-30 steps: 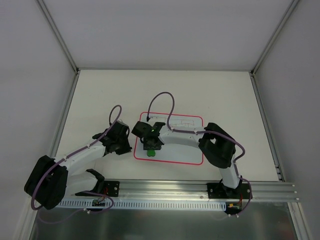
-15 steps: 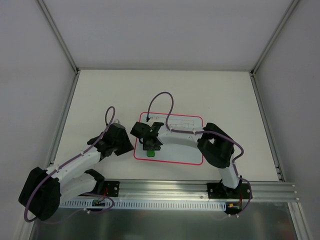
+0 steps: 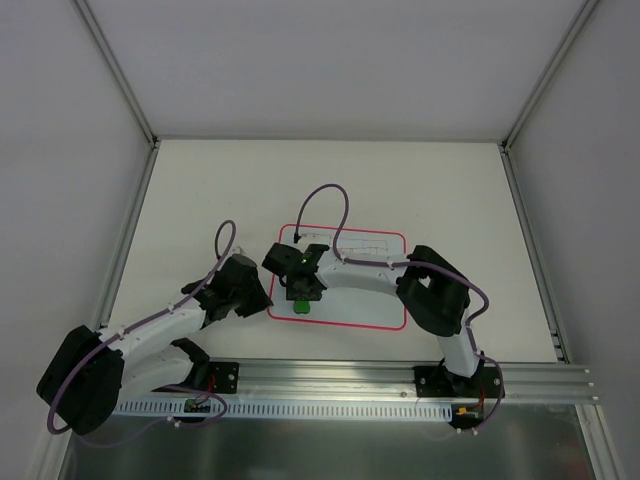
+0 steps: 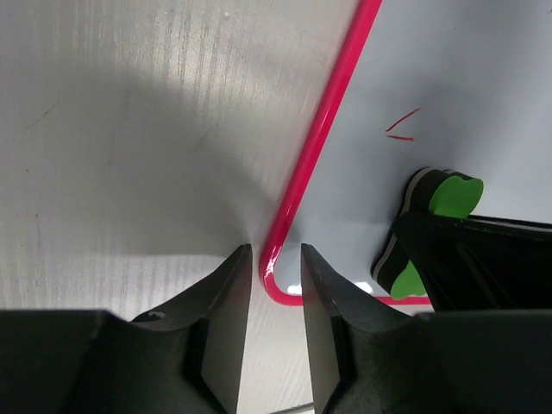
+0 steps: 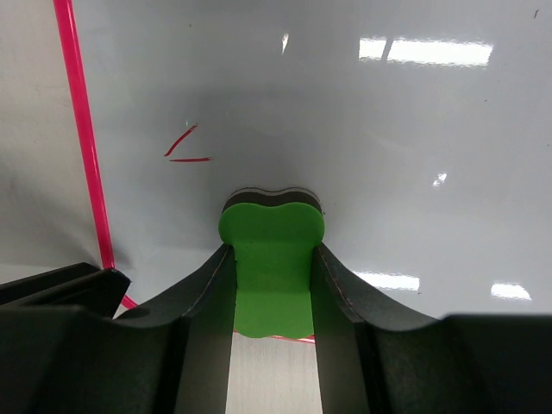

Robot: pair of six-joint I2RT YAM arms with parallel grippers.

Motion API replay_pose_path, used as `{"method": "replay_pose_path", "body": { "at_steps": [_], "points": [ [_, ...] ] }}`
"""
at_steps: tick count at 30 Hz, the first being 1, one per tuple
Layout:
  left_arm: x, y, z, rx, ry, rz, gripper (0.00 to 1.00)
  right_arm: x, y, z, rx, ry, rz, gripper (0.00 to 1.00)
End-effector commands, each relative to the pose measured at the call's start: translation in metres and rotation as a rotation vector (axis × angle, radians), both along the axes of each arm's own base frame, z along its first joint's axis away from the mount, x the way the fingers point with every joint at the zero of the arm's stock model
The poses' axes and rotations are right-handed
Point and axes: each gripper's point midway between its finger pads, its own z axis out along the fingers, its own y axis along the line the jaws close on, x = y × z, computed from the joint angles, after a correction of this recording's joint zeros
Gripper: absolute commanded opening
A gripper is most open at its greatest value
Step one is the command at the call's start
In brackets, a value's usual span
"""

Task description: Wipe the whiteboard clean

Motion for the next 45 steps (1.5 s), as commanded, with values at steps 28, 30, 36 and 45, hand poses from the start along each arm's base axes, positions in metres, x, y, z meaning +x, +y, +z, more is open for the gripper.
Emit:
{"method": "replay_pose_path", "body": {
  "at_steps": [28, 30, 36, 45],
  "points": [
    [-0.036, 0.016, -0.048, 0.113, 0.216, 0.064, 0.00, -0.002, -0.161, -0.032, -0.257, 0.057, -0.267, 0.00],
    [-0.035, 0.016, -0.047, 0.111, 0.212, 0.064, 0.00, -0.003, -0.150, -0.036, -0.264, 0.060, -0.235, 0.00],
    [-0.035, 0.016, -0.045, 0.102, 0.200, 0.064, 0.00, -0.013, -0.090, -0.048, -0.233, 0.069, -0.146, 0.00],
    [-0.036, 0.016, -0.045, 0.097, 0.198, 0.065, 0.00, -0.023, -0.035, -0.050, -0.124, 0.009, -0.090, 0.00]
  ]
}}
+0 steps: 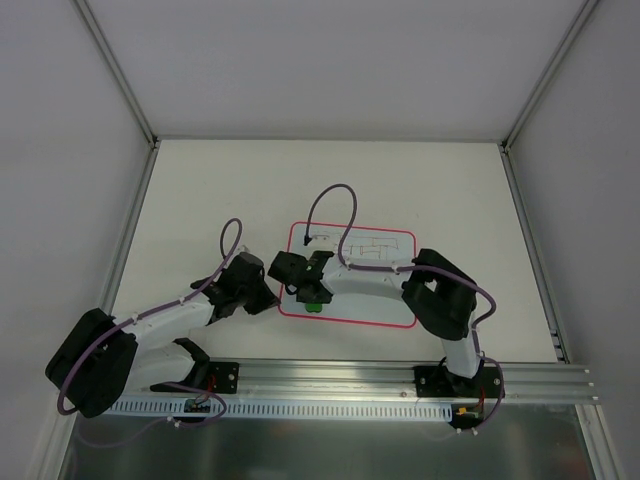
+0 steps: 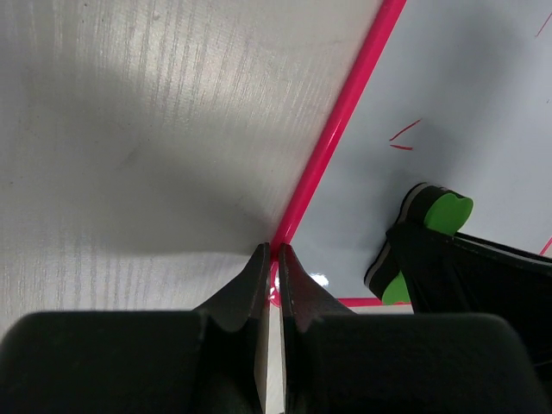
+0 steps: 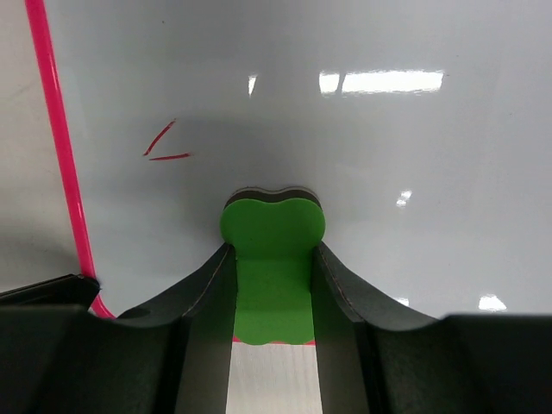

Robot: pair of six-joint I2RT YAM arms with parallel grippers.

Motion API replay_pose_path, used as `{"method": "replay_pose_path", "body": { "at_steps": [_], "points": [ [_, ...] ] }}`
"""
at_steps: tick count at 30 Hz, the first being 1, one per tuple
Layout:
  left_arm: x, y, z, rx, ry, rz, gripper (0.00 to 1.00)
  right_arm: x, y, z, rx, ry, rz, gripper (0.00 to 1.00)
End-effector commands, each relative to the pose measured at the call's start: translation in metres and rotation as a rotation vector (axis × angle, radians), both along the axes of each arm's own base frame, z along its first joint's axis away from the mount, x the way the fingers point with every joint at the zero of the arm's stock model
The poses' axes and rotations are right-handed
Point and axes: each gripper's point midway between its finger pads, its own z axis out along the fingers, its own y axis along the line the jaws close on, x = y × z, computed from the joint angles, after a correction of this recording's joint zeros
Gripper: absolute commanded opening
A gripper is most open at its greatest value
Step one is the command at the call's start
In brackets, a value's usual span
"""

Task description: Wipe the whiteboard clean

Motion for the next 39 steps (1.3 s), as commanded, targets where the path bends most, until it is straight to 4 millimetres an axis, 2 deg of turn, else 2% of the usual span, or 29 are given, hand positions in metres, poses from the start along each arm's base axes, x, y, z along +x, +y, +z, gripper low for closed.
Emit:
{"method": "replay_pose_path", "body": {
  "at_steps": [1, 8, 11, 18, 21, 25, 32, 39],
  "points": [
    [-0.045, 0.039, -0.039, 0.172, 0.166, -0.003, 0.00, -0.026, 0.000, -0.046, -0.035, 0.091, -0.024, 0.00],
    [-0.045, 0.039, -0.039, 0.172, 0.169, -0.002, 0.00, -0.010, 0.006, -0.038, -0.027, 0.017, -0.049, 0.00],
    [-0.046, 0.040, -0.040, 0.169, 0.169, 0.003, 0.00, 0.001, -0.004, -0.034, -0.023, -0.004, -0.099, 0.00],
    [-0.046, 0.039, -0.039, 0.162, 0.166, 0.004, 0.00, 0.030, -0.040, -0.029, -0.053, -0.032, -0.187, 0.00],
    [-0.046, 0.039, -0.039, 0.162, 0.164, 0.001, 0.00, 0.040, -0.043, -0.026, -0.072, -0.055, -0.175, 0.00],
    [-0.046, 0.038, -0.038, 0.160, 0.162, -0.003, 0.00, 0.049, -0.037, -0.024, -0.104, -0.073, -0.112, 0.00],
    [-0.045, 0.038, -0.037, 0.161, 0.158, -0.005, 0.00, 0.057, 0.000, -0.027, -0.067, -0.032, -0.028, 0.00],
    [-0.043, 0.037, -0.036, 0.160, 0.152, -0.002, 0.00, 0.049, 0.029, -0.039, -0.025, 0.014, -0.003, 0.00]
  ]
}}
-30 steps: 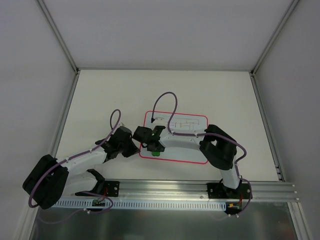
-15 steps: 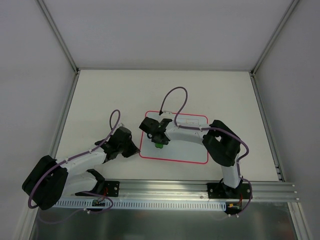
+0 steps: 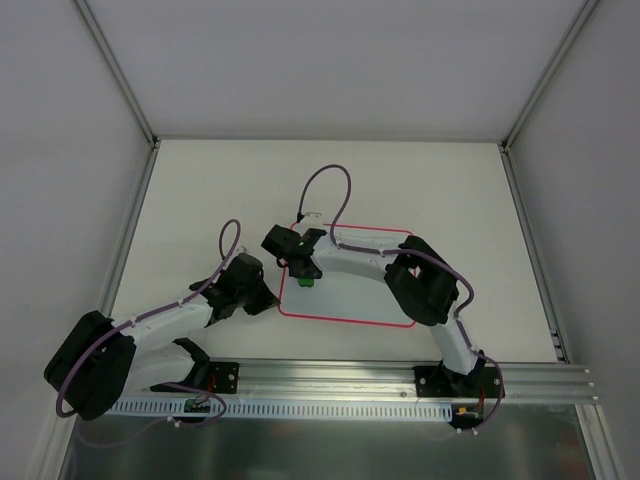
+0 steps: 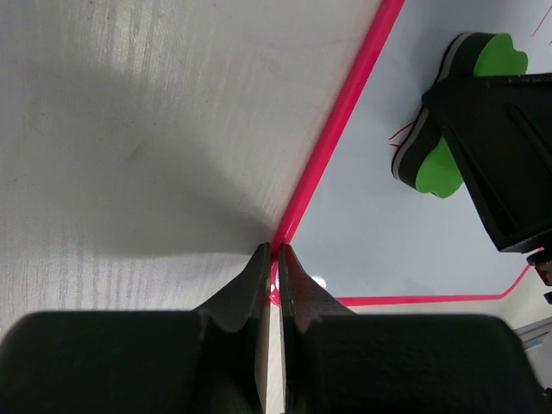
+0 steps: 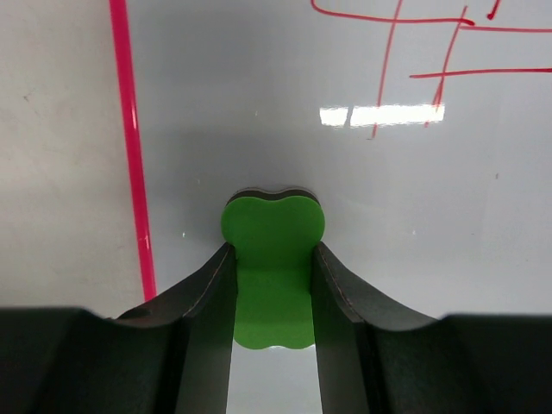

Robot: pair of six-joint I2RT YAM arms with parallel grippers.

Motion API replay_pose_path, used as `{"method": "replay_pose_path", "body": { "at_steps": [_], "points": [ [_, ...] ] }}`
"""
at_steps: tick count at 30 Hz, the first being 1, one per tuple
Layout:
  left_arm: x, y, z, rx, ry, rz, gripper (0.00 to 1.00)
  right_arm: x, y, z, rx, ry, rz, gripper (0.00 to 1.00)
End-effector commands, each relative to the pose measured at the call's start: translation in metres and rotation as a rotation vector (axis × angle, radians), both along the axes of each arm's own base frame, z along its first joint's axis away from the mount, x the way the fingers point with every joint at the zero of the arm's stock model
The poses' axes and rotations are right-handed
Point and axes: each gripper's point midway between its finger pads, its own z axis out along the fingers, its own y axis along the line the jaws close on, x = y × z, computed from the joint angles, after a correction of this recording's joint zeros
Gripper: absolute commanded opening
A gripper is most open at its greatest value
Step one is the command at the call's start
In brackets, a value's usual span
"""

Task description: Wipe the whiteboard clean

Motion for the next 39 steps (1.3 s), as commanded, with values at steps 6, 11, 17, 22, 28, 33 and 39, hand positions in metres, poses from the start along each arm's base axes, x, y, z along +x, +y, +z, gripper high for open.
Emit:
{"method": "replay_pose_path", "body": {
  "at_steps": [6, 11, 17, 22, 28, 33, 39],
  "points": [
    [-0.042, 0.037, -0.036, 0.169, 0.156, -0.007, 0.00, -0.024, 0.033, -0.043, 0.011, 0.108, 0.059, 0.00],
    [-0.042, 0.037, -0.036, 0.169, 0.155, -0.006, 0.00, -0.025, 0.044, -0.043, 0.014, 0.112, 0.095, 0.00],
    [-0.042, 0.038, -0.036, 0.167, 0.150, 0.001, 0.00, -0.015, 0.014, -0.042, 0.001, 0.108, 0.009, 0.00],
    [-0.041, 0.038, -0.035, 0.162, 0.144, 0.003, 0.00, -0.006, -0.063, -0.044, -0.067, 0.136, -0.158, 0.00],
    [-0.040, 0.037, -0.032, 0.151, 0.129, 0.001, 0.00, -0.006, -0.142, -0.030, -0.112, 0.161, -0.288, 0.00],
    [-0.038, 0.037, -0.029, 0.141, 0.112, 0.003, 0.00, -0.025, -0.166, -0.031, -0.139, 0.201, -0.276, 0.00],
    [-0.035, 0.037, -0.024, 0.131, 0.106, 0.003, 0.00, -0.067, -0.118, -0.049, -0.108, 0.337, -0.119, 0.00]
  ]
}}
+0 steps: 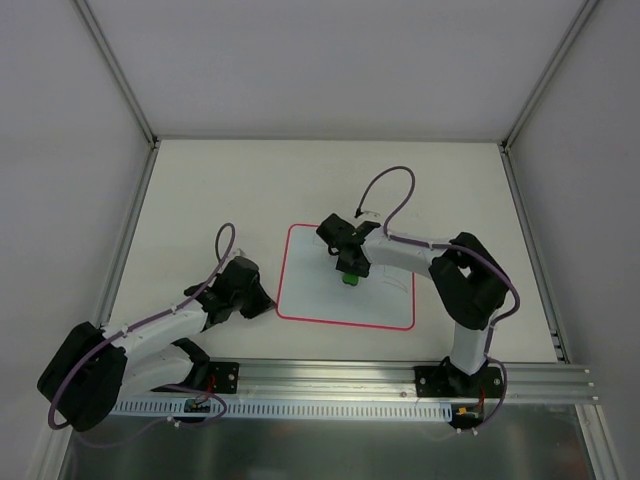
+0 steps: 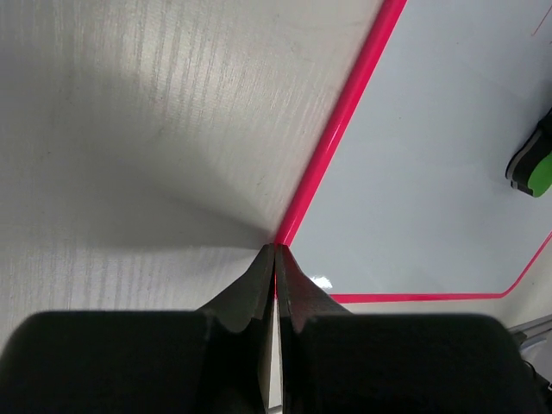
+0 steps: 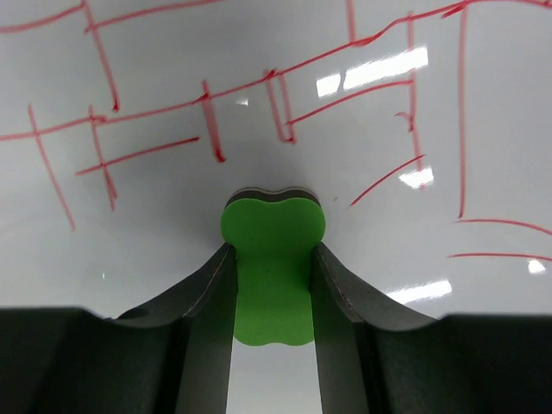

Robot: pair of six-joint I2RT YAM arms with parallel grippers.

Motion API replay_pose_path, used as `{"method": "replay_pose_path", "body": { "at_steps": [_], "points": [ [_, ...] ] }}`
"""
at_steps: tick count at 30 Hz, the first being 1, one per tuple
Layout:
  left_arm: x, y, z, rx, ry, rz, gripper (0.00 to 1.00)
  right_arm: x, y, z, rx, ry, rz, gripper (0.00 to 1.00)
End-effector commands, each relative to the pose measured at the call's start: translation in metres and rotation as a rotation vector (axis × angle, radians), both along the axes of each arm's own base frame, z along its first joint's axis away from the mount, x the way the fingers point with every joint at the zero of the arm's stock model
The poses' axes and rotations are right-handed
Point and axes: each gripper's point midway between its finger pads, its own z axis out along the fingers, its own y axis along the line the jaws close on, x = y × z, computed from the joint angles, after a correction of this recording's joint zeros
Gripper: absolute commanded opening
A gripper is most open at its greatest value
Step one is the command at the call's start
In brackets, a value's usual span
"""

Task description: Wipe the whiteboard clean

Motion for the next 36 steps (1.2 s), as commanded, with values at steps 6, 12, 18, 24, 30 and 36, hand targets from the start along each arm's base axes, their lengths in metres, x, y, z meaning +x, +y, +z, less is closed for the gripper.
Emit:
{"method": "replay_pose_path", "body": {
  "at_steps": [6, 12, 18, 24, 30, 36],
  "points": [
    [-0.027, 0.034, -0.018, 0.116, 0.096, 0.004, 0.00, -0.116, 0.095, -0.059, 0.076, 0.409, 0.306, 0.00],
    [-0.018, 0.037, 0.006, 0.124, 0.014, -0.001, 0.00, -0.116, 0.131, -0.049, 0.125, 0.375, 0.379, 0.00],
    [-0.005, 0.030, 0.026, 0.135, -0.028, -0.053, 0.25, -0.080, 0.101, -0.020, 0.090, 0.242, 0.346, 0.00],
    [0.018, 0.018, 0.048, 0.158, -0.071, -0.085, 0.48, -0.039, 0.038, 0.023, 0.026, 0.108, 0.265, 0.00],
    [0.049, 0.004, 0.057, 0.239, -0.080, -0.148, 0.50, -0.014, -0.024, 0.028, -0.018, 0.118, 0.180, 0.00],
    [0.074, -0.012, 0.051, 0.294, -0.055, -0.217, 0.47, 0.004, -0.061, 0.024, -0.034, 0.156, 0.151, 0.00]
  ]
}}
